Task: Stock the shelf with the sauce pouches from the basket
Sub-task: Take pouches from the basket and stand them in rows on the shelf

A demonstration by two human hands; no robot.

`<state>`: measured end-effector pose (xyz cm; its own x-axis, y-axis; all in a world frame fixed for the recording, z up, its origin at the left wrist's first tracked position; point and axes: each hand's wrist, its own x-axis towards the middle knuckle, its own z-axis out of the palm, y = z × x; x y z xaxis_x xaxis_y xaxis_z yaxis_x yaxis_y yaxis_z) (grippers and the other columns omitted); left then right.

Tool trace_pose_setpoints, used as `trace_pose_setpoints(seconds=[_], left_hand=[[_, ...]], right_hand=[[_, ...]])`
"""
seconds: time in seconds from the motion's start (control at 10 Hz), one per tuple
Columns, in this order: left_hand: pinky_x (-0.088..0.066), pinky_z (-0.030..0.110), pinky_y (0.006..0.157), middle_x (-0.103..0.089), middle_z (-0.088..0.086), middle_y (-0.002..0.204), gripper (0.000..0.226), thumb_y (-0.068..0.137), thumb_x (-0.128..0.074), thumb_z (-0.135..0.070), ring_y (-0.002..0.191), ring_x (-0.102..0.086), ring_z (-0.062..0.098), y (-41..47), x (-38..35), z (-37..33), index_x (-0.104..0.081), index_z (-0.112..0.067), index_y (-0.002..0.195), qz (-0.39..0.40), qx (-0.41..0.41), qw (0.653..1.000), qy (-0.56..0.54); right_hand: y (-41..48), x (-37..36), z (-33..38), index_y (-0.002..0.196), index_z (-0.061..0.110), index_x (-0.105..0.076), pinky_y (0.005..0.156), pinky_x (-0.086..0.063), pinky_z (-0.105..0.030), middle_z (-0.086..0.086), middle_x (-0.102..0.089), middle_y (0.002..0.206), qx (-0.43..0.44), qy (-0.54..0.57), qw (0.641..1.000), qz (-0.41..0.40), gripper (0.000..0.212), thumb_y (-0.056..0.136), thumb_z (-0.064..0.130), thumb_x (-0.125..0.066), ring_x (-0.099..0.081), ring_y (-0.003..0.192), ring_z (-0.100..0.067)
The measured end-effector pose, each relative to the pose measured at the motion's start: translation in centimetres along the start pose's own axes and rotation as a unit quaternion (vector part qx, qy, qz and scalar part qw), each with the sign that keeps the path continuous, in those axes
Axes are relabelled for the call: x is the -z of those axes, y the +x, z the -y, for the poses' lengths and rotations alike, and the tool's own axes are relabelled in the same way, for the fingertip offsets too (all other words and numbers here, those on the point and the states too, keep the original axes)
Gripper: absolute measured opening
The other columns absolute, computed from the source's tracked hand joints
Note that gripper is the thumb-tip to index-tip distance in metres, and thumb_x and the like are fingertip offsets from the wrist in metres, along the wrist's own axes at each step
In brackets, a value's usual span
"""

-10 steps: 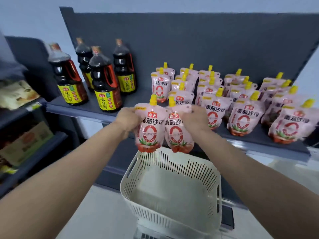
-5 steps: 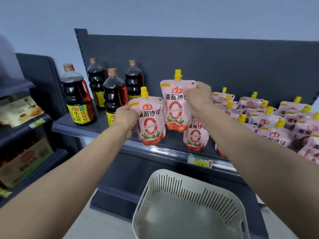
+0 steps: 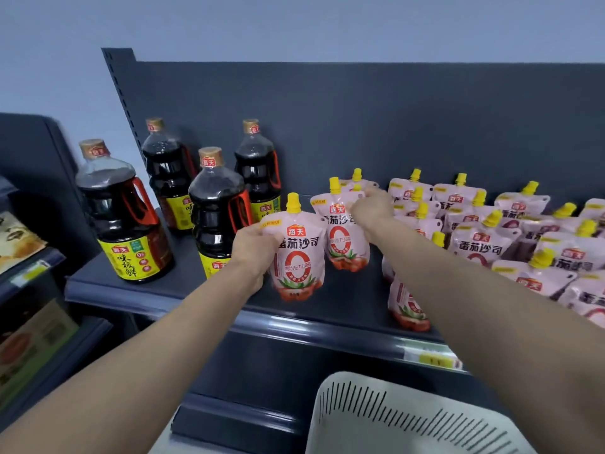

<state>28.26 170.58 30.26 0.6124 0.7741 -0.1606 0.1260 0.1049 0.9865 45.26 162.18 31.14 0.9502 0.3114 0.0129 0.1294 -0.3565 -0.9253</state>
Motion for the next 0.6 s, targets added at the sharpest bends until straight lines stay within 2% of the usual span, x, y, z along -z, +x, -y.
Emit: trace_pose_setpoints(seconds=[0.1, 0.2, 0.3, 0.4, 0.5, 0.6], left_hand=[[-0.047, 0.026, 0.052, -0.064, 0.002, 0.077, 0.013, 0.092, -0.052, -0.005, 0.068, -0.061, 0.015, 1.2, -0.4, 0.7, -0.062, -0.006, 0.1, 0.001, 0.006, 1.0, 0.014], [-0.05, 0.028, 0.058, -0.067, 0.008, 0.092, 0.013, 0.092, -0.053, -0.005, 0.081, -0.063, 0.021, 1.9, -1.0, 1.3, -0.062, -0.007, 0.099, 0.007, 0.011, 1.0, 0.023], [-0.047, 0.026, 0.056, -0.066, 0.007, 0.094, 0.014, 0.092, -0.052, -0.005, 0.074, -0.062, 0.015, 2.0, -1.6, 1.6, -0.063, -0.006, 0.101, 0.007, 0.009, 1.0, 0.024], [-0.044, 0.024, 0.054, -0.063, 0.003, 0.086, 0.01, 0.092, -0.052, -0.005, 0.069, -0.057, 0.01, 1.8, -2.1, 1.6, -0.06, -0.008, 0.098, 0.01, 0.007, 1.0, 0.021], [-0.045, 0.024, 0.057, -0.064, 0.005, 0.091, 0.009, 0.092, -0.052, -0.006, 0.076, -0.059, 0.015, 1.7, -2.5, 1.7, -0.059, -0.008, 0.097, 0.008, 0.008, 1.0, 0.023], [-0.047, 0.025, 0.059, -0.064, 0.007, 0.097, 0.013, 0.092, -0.052, -0.006, 0.079, -0.06, 0.017, 1.3, -2.7, 1.6, -0.06, -0.008, 0.103, 0.006, 0.01, 1.0, 0.026]], right_hand=[[1.4, -0.5, -1.2, 0.13, 0.005, -0.055, 0.068, -0.044, -0.023, -0.012, -0.06, 0.121, -0.025, -0.052, 0.998, 0.002, 0.038, 0.093, 0.003, -0.047, -0.056, 0.097, -0.024], [1.9, -0.1, -1.1, 0.122, 0.0, -0.058, 0.079, -0.048, -0.029, -0.012, -0.061, 0.111, -0.044, -0.112, 0.993, 0.003, 0.031, 0.093, 0.004, -0.05, -0.06, 0.107, -0.028], [1.7, 1.2, -0.2, 0.126, -0.001, -0.056, 0.098, -0.045, -0.036, -0.02, -0.058, 0.128, -0.021, -0.153, 0.988, 0.03, 0.035, 0.094, 0.006, -0.046, -0.055, 0.12, -0.033], [2.2, 1.8, -0.2, 0.127, -0.001, -0.056, 0.098, -0.043, -0.036, -0.021, -0.056, 0.13, 0.006, -0.215, 0.976, 0.023, 0.036, 0.094, 0.007, -0.043, -0.052, 0.122, -0.034], [2.1, 2.0, -0.1, 0.113, -0.004, -0.06, 0.078, -0.046, -0.035, -0.02, -0.061, 0.115, 0.034, -0.285, 0.958, 0.022, 0.027, 0.093, 0.004, -0.044, -0.055, 0.117, -0.034], [2.0, 1.9, 0.2, 0.089, -0.004, -0.058, 0.053, -0.034, -0.023, -0.01, -0.048, 0.075, 0.068, -0.377, 0.922, 0.046, 0.013, 0.091, 0.001, -0.046, -0.059, 0.109, -0.033]])
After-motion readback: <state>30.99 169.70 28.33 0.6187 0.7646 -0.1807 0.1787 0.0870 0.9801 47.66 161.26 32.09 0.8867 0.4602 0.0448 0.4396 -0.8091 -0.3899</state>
